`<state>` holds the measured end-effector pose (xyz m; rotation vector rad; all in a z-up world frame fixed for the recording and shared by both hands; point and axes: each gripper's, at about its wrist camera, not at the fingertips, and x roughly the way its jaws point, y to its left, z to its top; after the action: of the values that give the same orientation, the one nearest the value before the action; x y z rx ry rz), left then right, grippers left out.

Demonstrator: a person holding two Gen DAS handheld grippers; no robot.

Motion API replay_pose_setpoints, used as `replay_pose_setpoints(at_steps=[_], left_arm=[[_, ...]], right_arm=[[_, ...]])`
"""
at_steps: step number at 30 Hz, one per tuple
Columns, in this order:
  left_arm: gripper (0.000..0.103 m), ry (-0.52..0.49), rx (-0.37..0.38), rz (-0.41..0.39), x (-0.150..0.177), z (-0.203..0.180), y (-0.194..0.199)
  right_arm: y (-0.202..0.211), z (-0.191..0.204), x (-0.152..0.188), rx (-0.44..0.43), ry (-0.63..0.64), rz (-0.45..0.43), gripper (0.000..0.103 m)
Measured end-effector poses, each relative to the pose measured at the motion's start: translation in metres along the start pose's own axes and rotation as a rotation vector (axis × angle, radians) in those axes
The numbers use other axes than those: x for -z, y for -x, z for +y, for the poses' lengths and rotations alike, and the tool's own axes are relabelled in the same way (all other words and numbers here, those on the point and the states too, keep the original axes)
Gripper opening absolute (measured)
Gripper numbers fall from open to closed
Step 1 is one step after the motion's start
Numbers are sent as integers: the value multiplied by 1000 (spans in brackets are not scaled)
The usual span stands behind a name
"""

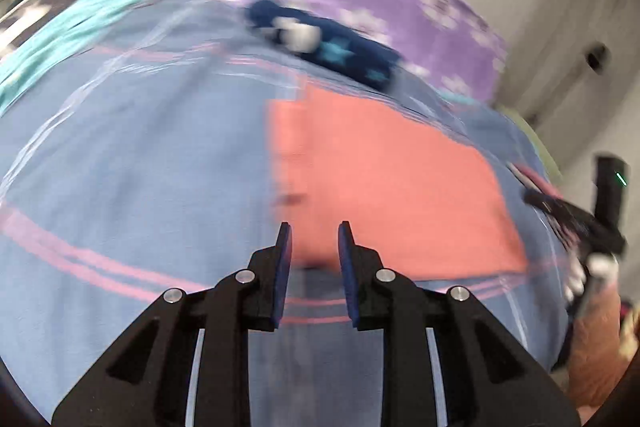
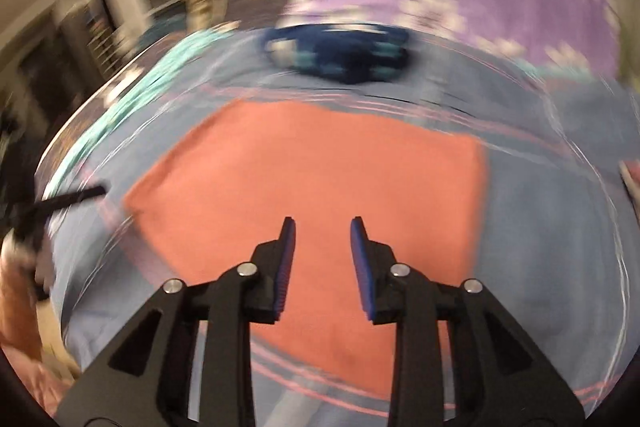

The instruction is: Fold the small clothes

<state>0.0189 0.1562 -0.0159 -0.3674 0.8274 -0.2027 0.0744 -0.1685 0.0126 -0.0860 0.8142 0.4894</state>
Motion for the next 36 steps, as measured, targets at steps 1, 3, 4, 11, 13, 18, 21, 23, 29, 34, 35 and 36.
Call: replay_pose_setpoints(at_steps=[1, 3, 4, 11, 13, 18, 21, 23, 29, 34, 35, 36], left_arm=[[24, 20, -17, -1, 2, 17, 5], [24, 32, -40, -7, 7, 25, 13], [23, 37, -47, -8, 5, 30, 13], [23, -42, 115, 28, 13, 35, -17], [24, -60, 191, 41, 20, 35, -23], [24, -20, 252, 70, 25, 39, -42], [25, -39, 286, 64, 20, 35, -44], [29, -54, 296, 67, 18, 33, -46], [38, -59, 332, 111, 20, 37, -62], [38, -36, 348, 127, 3, 51, -82], [38, -18, 357, 131, -3, 56, -86], [37, -6, 364, 137, -6, 59, -88]], right_arm=[[-2, 22, 2, -25, 58, 7, 31], [-18, 71, 4, -69, 177, 19, 32], [-29, 105, 8, -89, 266, 24, 32], [-73, 179, 1, -151, 422, 124, 32], [-90, 167, -27, -126, 354, 179, 32], [-146, 146, -96, -55, 240, 272, 33], [-175, 152, -119, -4, 243, 288, 34], [-197, 162, -133, 41, 271, 299, 35], [-240, 188, -145, 78, 332, 347, 36], [-268, 202, -142, 118, 407, 387, 38], [-270, 203, -142, 121, 408, 387, 38], [-272, 203, -143, 125, 410, 385, 38]])
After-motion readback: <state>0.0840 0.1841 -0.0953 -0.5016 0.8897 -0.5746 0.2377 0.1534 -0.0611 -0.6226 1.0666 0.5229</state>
